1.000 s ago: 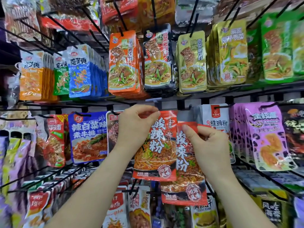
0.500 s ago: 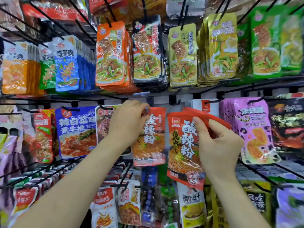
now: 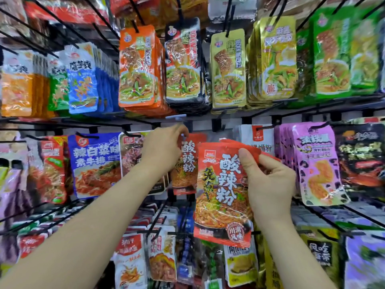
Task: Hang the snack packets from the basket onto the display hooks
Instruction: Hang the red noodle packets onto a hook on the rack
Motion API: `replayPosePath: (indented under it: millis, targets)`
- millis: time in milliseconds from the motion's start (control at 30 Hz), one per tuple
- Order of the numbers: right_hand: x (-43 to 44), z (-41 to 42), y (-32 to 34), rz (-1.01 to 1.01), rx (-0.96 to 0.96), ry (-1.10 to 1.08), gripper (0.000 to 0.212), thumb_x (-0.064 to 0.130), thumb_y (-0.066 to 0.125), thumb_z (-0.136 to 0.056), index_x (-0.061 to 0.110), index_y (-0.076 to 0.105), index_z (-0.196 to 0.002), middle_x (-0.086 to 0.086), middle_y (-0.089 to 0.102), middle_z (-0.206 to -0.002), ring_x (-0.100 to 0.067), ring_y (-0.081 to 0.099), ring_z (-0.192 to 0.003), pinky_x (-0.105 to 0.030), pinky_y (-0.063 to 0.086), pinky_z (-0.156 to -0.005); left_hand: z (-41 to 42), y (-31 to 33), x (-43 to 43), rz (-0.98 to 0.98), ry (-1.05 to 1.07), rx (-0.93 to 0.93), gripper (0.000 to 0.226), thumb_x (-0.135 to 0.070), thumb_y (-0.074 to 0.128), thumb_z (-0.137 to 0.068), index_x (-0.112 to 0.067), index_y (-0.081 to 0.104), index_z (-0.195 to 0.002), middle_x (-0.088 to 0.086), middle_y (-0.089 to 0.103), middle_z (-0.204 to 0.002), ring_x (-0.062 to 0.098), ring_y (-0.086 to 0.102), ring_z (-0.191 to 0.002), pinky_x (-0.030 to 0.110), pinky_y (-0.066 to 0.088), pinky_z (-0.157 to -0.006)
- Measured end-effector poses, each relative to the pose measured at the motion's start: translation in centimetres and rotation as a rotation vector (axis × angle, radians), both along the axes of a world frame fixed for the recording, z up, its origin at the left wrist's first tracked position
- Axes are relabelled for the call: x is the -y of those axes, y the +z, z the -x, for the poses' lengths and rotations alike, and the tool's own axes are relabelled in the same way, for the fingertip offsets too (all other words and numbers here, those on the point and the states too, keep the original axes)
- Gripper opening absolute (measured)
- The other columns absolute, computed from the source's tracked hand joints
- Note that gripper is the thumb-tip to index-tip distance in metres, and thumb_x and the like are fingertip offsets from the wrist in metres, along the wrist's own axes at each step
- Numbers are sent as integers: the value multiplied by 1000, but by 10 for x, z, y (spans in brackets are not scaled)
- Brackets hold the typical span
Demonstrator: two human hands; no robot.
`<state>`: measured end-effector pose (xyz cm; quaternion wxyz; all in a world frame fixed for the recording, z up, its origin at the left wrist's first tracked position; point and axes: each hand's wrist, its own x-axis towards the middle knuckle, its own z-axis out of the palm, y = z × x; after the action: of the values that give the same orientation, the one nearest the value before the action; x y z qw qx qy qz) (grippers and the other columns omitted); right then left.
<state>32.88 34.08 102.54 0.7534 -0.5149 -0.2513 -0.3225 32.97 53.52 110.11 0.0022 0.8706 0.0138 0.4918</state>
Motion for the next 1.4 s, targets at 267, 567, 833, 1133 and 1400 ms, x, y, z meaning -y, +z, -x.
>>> replayPosePath:
  millis: [267,567,833,1133,1400]
  targets:
    - [-15,0,-3,54,35,78,52,38,73,-82,-10,57,-68,-32,56,-67,-19,45,-58,-43,43,-50,25,-10,-3,79,-231,175,42,11,56,-78,-13,69,-110,-1,70,-111,17,62,-104,18,41,-90]
    - [-28,14,-2,76,125,53,55,20,71,-86,22,39,-41,15,28,-42,-2,23,-44,-16,22,-43,76,-44,42,713,-538,4,32,-30,80,-74,-30,58,-97,-13,65,-86,-4,60,-73,13,49,-63]
    - [-20,13,1,427,243,160,21,9,56,-97,25,68,-104,10,69,-98,-3,64,-90,-26,54,-78,65,-42,25,943,-661,75,30,-6,82,-71,-21,56,-68,-6,65,-66,9,59,-57,20,43,-46]
    - [-18,3,-8,369,250,-126,31,-2,51,-95,25,65,-90,10,63,-76,-10,48,-53,-16,32,-50,67,-37,9,954,-679,254,26,-3,76,-77,-27,65,-78,-3,68,-84,7,64,-66,19,45,-45]
    - [-25,7,5,441,148,-168,17,15,57,-94,22,72,-89,25,57,-57,2,54,-55,-8,35,-50,47,-29,16,785,-570,210,17,-22,73,-84,-36,68,-76,-15,69,-80,3,66,-77,27,55,-73]
